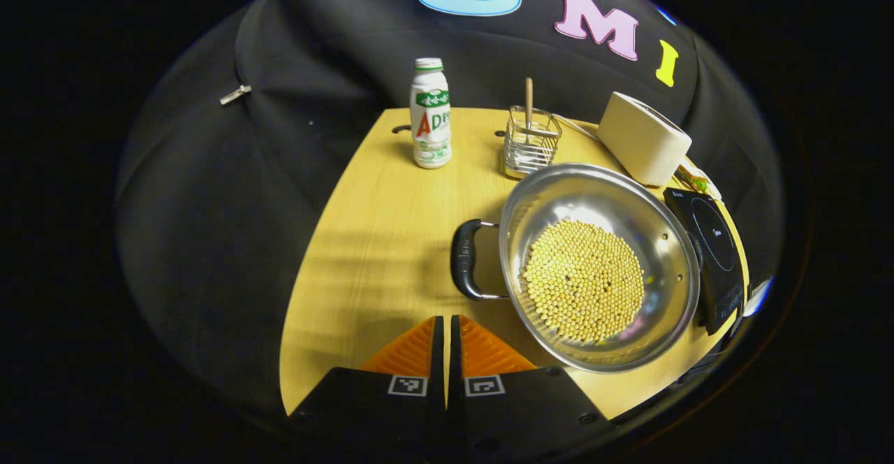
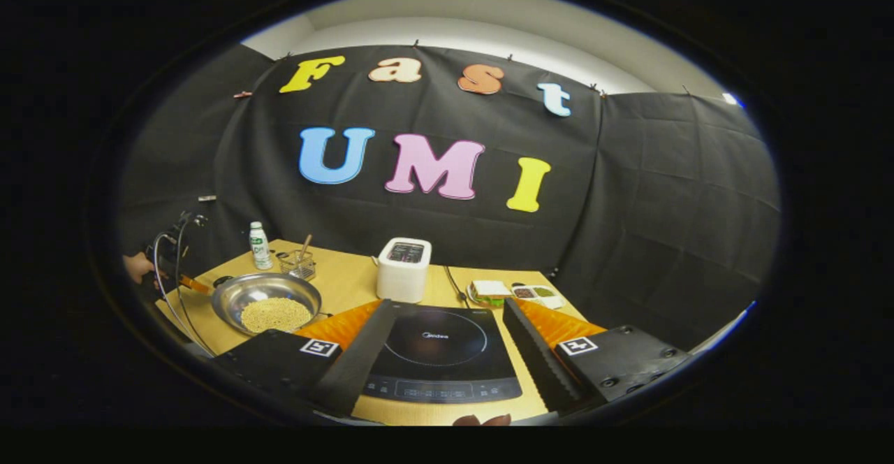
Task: First push the handle of the pot to place it horizontally, then grasp the pot with both hands and set it on the induction cooktop.
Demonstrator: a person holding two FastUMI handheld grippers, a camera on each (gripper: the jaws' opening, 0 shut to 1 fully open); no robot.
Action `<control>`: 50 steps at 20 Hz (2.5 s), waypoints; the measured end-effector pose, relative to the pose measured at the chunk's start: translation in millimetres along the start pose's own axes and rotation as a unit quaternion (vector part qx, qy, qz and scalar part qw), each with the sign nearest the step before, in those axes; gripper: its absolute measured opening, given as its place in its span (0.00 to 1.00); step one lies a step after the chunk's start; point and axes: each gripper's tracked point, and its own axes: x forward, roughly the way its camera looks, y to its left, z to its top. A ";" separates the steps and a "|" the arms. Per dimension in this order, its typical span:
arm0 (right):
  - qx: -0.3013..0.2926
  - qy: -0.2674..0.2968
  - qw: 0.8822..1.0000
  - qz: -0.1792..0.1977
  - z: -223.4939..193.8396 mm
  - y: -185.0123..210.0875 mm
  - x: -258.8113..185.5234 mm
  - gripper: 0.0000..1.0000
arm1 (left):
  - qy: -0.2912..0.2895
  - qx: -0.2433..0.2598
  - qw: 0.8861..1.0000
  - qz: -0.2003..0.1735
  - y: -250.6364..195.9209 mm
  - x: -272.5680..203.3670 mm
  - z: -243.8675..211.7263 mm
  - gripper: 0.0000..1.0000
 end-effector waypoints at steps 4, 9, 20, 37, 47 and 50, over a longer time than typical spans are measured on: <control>0.002 0.010 1.000 0.021 -5.2 16.4 5.5 0.98 | -0.102 0.013 0.994 -0.029 -5.8 -30.9 28.8 0.12; 0.018 0.032 0.997 0.061 -12.4 53.6 23.9 0.98 | -0.196 -0.010 0.980 -0.044 -9.8 -52.7 60.1 0.70; 0.079 0.096 0.985 0.117 -34.0 142.3 96.2 0.98 | -0.158 0.002 0.987 -0.043 -15.5 -39.0 53.6 0.96; 0.027 0.228 0.965 0.128 -141.9 219.8 166.5 0.96 | -0.076 0.005 0.996 -0.048 -24.9 42.4 44.4 0.95; 0.037 0.293 0.947 0.124 -197.2 237.6 176.1 0.99 | -0.052 0.016 0.997 -0.052 -34.7 71.1 34.0 0.88; 0.042 0.301 0.945 0.124 -207.3 243.0 175.7 0.98 | -0.053 0.019 0.997 -0.053 -35.8 75.0 36.4 0.88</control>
